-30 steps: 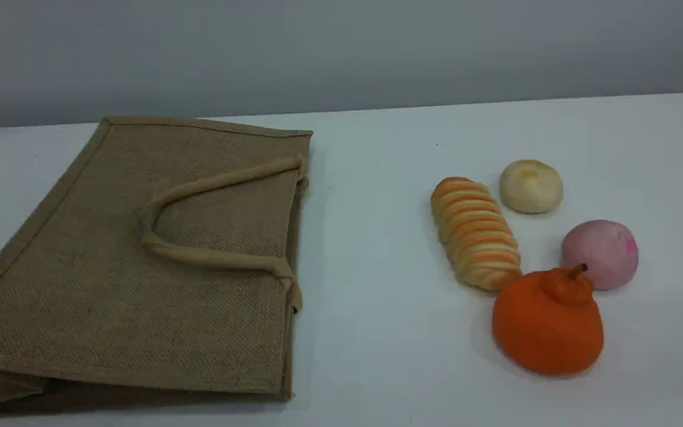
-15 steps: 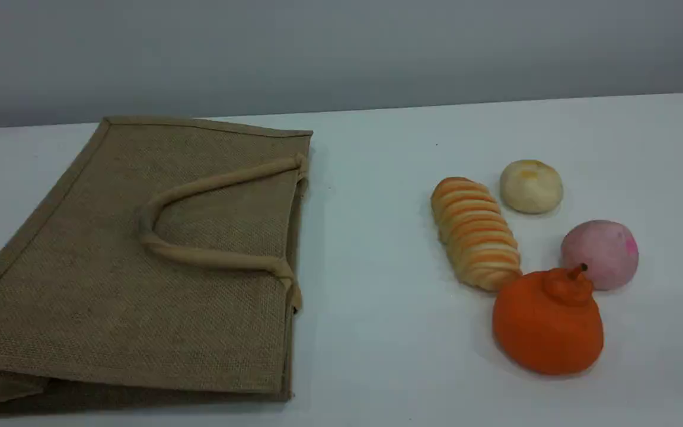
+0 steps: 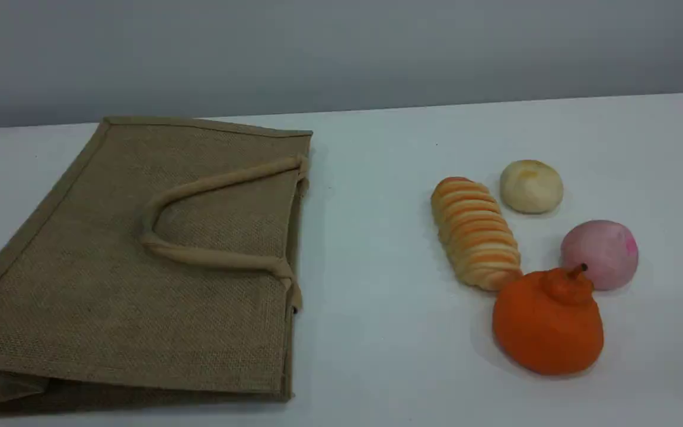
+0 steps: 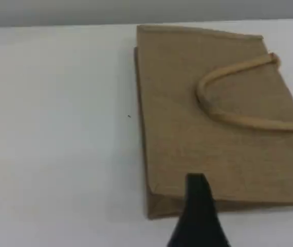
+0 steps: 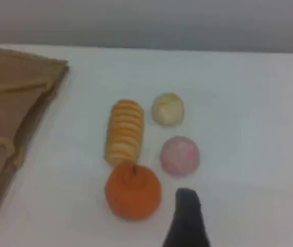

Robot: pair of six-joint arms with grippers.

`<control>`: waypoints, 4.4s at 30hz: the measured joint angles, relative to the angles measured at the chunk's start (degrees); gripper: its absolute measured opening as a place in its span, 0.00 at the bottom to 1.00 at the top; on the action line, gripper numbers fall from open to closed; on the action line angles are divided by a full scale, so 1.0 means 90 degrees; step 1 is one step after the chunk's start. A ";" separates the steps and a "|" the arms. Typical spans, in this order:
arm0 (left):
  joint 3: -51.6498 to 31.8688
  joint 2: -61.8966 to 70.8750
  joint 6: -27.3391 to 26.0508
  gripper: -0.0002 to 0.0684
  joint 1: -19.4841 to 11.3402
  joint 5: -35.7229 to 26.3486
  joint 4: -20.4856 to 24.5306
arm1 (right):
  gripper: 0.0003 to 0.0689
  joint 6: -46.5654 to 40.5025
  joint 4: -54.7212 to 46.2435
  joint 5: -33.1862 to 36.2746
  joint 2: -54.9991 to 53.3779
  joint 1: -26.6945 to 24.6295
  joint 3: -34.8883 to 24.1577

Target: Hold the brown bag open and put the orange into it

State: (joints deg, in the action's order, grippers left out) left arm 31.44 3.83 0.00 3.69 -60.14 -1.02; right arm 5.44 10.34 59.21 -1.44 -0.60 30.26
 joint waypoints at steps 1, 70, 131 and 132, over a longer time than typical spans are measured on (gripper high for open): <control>0.0079 0.0198 0.0000 0.68 0.0000 0.0005 -0.0044 | 0.69 0.0059 0.0085 -0.0113 -0.0170 0.0000 0.0066; 0.3448 1.2794 0.1075 0.68 0.0496 0.4751 -0.0610 | 0.69 0.6890 0.7648 -0.4243 -0.9061 0.0009 0.0946; 0.3464 1.3415 0.1307 0.14 0.0490 0.5118 -0.0703 | 0.69 0.7258 0.7833 -0.3890 -0.9055 0.0009 0.0946; 0.3464 1.3394 0.1270 0.14 0.0490 0.5063 -0.0703 | 0.69 0.7258 0.7833 -0.3890 -0.9055 0.0009 0.0946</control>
State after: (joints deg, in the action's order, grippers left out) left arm 62.61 124.37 11.43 8.11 -14.57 -7.34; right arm 70.76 80.84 24.20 -82.94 -0.53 38.77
